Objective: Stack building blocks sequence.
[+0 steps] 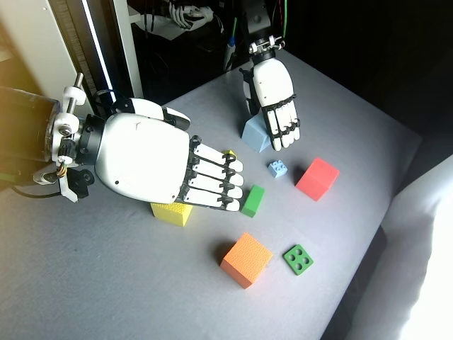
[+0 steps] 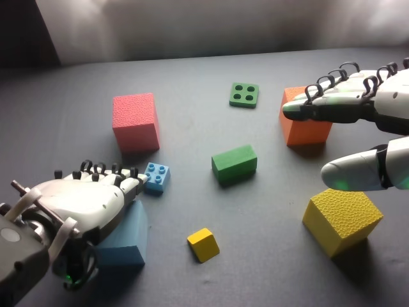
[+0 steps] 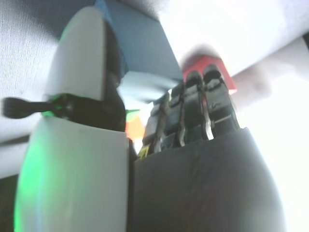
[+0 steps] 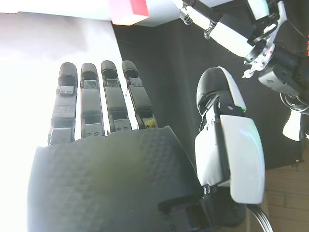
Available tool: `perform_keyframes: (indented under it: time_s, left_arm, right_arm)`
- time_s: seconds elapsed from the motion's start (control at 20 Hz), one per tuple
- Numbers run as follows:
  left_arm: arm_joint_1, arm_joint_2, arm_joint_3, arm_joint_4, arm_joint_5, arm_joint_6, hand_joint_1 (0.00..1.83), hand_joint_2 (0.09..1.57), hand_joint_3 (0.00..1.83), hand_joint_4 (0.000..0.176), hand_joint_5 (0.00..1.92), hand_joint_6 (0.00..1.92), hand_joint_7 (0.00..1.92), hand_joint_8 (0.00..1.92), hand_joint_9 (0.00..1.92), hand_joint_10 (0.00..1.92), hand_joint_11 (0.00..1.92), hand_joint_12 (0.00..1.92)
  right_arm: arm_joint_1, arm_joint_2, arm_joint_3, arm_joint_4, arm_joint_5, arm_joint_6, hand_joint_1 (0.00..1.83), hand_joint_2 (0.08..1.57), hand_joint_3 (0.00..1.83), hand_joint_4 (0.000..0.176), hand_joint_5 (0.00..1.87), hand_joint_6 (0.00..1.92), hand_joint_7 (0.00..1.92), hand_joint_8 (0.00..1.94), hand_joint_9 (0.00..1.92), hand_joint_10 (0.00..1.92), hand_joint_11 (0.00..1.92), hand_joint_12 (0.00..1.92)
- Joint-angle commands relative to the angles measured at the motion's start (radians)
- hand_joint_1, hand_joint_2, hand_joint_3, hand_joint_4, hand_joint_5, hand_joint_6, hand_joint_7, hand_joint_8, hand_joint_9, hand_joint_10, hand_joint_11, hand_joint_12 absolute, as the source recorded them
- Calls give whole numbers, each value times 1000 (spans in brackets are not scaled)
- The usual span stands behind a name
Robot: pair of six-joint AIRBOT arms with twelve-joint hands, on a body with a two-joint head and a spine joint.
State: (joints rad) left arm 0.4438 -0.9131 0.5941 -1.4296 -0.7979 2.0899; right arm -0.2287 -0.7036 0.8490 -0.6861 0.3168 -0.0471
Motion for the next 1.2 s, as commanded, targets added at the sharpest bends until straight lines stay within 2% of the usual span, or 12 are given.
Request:
perform_keyframes:
  time_s: [0.0,0.2,0.3,0.35,0.4,0.45,0.5,0.55,0.65,0.7,0.8,1.15]
  left_arm:
    - [-11,0,4,43,-53,3,1607,1073,7,0,0,0,0,0,0,0,0,0]
    - [-16,-15,4,29,-70,3,1534,1127,28,0,0,0,0,0,0,0,0,0]
    - [-17,-16,3,27,-71,3,1518,1191,0,0,158,18,159,26,149,12,0,434]
    - [-18,-17,2,23,-74,4,1479,1195,0,0,446,34,513,15,473,51,9,1059]
    - [-19,-17,2,20,-76,7,1479,1195,0,0,446,34,513,15,473,51,9,1059]
    - [-22,-17,2,17,-79,10,1471,1161,0,0,802,54,844,861,727,1162,286,1174]
    - [-23,-17,2,16,-80,10,1471,1161,0,0,802,54,844,861,727,1162,286,1174]
    - [-24,-17,2,14,-82,11,1474,1197,0,0,699,1029,904,1000,769,1305,433,1706]
    - [-28,-18,2,14,-82,13,1482,1162,0,0,810,1073,965,979,860,1284,520,1723]
    - [-32,-17,1,14,-82,13,1395,1138,0,0,886,1000,968,966,864,1343,500,1489]
    - [-39,-17,0,14,-82,13,1381,1125,0,0,900,991,1010,913,866,1325,499,1408]
    - [-135,-26,19,-9,-55,102,1374,1132,0,0,867,1066,1015,895,834,1346,426,1396]
  right_arm:
    - [9,12,-2,25,89,2,39,1240,3,0,106,2,69,3,49,3,0,153]
    - [9,12,-5,25,89,2,45,1241,0,0,105,4,67,3,46,3,0,150]
    - [9,12,-6,25,89,2,77,1237,0,0,118,3,78,2,55,2,0,194]
    - [9,12,-7,25,89,2,44,1240,1,0,104,0,68,0,48,0,0,162]
    - [9,12,-7,25,89,2,44,1240,1,0,104,0,68,0,48,0,0,162]
    - [9,12,-7,25,89,2,64,1236,0,0,122,4,81,2,59,3,0,180]
    - [9,12,-8,25,89,2,64,1236,0,0,122,4,81,2,59,3,0,180]
    - [9,12,-8,25,89,2,74,1233,0,0,124,2,88,3,73,4,0,216]
    - [9,12,-8,25,89,1,55,1242,3,0,113,1,78,0,60,0,0,193]
    - [9,13,-8,25,89,1,69,1240,1,0,125,4,98,5,77,4,0,219]
    - [9,13,-8,25,89,0,70,1241,1,0,128,4,97,3,75,3,0,222]
    - [10,13,-8,25,91,0,61,1243,2,0,115,1,89,1,69,2,0,193]
